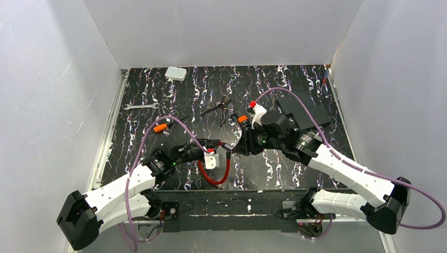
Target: Unlock with the key
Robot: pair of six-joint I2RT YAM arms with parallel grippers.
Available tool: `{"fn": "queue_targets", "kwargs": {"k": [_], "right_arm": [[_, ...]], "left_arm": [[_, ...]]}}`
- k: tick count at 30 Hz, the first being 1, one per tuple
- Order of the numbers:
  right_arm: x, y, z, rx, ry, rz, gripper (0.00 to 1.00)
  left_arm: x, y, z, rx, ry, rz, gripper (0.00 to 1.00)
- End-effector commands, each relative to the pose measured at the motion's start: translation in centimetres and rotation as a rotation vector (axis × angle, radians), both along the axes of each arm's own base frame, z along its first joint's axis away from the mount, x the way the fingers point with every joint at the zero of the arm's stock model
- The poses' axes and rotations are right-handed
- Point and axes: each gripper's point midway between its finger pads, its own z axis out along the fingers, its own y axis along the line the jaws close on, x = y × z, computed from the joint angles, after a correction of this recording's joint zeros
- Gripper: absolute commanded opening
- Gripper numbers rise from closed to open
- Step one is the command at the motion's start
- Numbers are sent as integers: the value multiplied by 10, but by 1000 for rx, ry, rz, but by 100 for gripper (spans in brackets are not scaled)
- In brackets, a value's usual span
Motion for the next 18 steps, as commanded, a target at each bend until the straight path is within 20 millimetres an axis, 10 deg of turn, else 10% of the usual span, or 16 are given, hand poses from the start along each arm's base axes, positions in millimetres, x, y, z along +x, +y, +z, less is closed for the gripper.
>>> {"fn": "queue_targets", "kwargs": {"k": [1, 18], "right_arm": [[5, 2, 33, 60, -73, 1, 41], [-11, 4, 45, 105, -57, 70, 46]], "left_arm": [[-13, -16, 37, -109, -75, -98, 0], [-10, -15, 35, -99, -76, -82, 0]]}}
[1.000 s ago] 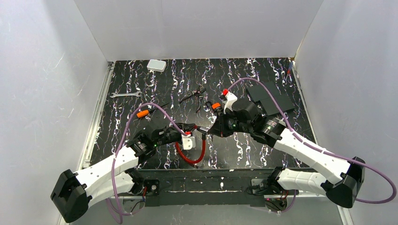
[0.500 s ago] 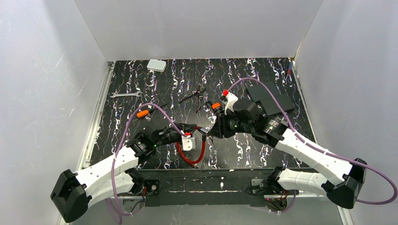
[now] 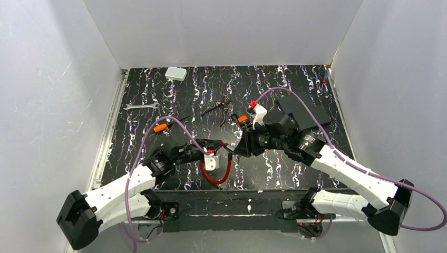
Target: Unlock with the key
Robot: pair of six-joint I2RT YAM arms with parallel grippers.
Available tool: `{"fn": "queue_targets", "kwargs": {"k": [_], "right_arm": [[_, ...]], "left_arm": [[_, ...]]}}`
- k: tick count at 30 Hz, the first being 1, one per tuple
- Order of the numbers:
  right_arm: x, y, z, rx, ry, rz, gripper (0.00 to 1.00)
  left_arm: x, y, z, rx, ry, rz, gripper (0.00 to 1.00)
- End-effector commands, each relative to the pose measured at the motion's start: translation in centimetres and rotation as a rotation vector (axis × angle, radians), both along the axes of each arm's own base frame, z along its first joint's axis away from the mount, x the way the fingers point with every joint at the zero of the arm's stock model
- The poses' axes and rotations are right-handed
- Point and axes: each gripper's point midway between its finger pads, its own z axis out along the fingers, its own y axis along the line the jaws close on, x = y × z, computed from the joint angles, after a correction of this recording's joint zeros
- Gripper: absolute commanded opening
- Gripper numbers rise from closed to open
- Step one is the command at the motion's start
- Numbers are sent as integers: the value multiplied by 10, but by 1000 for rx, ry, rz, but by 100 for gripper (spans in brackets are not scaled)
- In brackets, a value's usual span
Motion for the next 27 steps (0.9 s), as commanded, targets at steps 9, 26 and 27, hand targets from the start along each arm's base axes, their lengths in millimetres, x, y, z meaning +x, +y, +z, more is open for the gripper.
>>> {"fn": "queue_targets", "kwargs": {"k": [9, 26, 27], "right_arm": [[-8, 1, 33, 78, -44, 44, 37], [-4, -18, 23, -2, -75, -4, 40], [-4, -18, 23, 1, -74, -2, 37]], "left_arm": [[-3, -8, 28, -75, -63, -37, 0], [-4, -8, 28, -76, -62, -39, 0], [-4, -8, 28, -75, -62, -38, 0]]}}
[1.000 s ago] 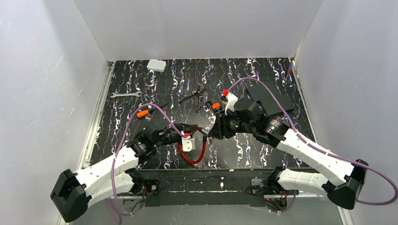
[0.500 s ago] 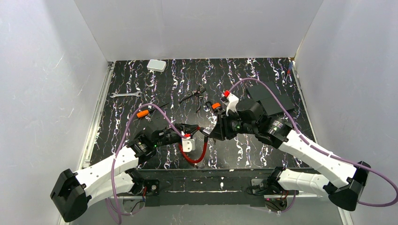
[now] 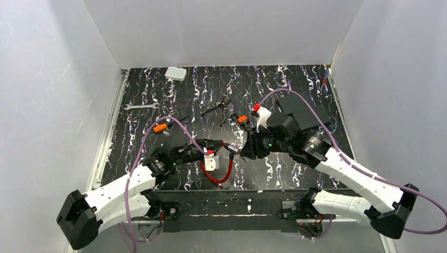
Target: Unlock with the key
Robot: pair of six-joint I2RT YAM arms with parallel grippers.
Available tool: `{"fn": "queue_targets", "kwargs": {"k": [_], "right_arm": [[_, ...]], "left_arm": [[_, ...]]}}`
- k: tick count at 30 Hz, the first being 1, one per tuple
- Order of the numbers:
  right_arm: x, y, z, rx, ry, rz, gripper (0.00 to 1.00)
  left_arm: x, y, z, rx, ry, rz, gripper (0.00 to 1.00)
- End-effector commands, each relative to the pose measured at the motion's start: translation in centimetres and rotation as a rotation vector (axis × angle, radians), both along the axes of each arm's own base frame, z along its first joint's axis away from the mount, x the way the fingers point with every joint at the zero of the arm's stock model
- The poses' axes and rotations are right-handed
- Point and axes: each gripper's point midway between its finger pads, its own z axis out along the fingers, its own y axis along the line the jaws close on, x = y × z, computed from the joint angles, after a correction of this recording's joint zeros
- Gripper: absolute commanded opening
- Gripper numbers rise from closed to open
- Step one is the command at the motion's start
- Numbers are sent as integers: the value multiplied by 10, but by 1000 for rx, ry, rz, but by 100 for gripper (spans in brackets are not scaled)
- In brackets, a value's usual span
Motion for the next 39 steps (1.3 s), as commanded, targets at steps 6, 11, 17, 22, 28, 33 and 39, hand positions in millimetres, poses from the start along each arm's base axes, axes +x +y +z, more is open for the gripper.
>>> {"fn": "queue_targets", "kwargs": {"k": [6, 11, 17, 22, 28, 33, 39], "right_arm": [[4, 3, 25, 58, -53, -1, 12], [6, 5, 24, 59, -56, -3, 1], [12, 14, 23, 90, -50, -25, 1], [21, 21, 20, 110, -37, -72, 1], [24, 28, 12, 127, 14, -103, 1], [28, 23, 12, 126, 18, -147, 1], [28, 20, 2, 146, 79, -207, 1]], "left_arm": [[-2, -6, 26, -67, -54, -26, 0], [-3, -6, 26, -69, -55, -30, 0], [-3, -6, 26, -70, -53, -33, 0], [-4, -6, 27, -72, -54, -34, 0], [-4, -6, 28, -74, -55, -35, 0], [-4, -6, 30, -78, -61, -33, 0], [-1, -4, 32, -77, -75, -19, 0]]}}
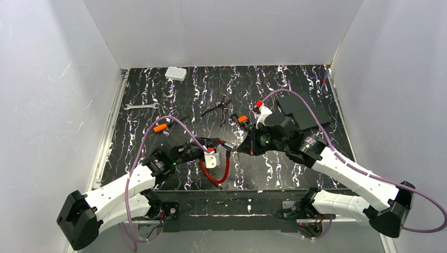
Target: Unlock with the key
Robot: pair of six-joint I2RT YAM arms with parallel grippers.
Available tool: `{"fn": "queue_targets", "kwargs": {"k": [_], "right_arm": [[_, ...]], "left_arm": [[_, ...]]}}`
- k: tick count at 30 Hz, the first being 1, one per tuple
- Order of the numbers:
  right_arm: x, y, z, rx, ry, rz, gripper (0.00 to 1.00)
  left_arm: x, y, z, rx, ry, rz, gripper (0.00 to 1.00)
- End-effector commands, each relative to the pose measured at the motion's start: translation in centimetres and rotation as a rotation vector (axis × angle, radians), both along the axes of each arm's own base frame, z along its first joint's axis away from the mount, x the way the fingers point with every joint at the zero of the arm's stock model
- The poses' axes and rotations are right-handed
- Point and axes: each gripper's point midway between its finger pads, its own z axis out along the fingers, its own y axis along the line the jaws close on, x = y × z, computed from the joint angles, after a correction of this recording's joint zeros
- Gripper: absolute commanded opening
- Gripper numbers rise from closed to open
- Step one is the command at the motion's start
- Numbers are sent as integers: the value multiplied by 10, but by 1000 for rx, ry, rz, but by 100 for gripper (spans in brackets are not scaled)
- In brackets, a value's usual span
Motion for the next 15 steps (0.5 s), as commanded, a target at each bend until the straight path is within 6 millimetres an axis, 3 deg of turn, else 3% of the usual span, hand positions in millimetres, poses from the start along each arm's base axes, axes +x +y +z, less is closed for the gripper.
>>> {"fn": "queue_targets", "kwargs": {"k": [1, 7, 8, 15], "right_arm": [[15, 6, 0, 62, 6, -88, 1], [18, 6, 5, 130, 43, -124, 1], [20, 11, 15, 175, 35, -124, 1], [33, 31, 30, 330, 121, -168, 1]], "left_arm": [[-12, -14, 37, -100, -80, -90, 0], [-4, -9, 44, -114, -126, -43, 0], [-1, -6, 52, -128, -157, -17, 0], [14, 5, 73, -160, -295, 96, 0]]}}
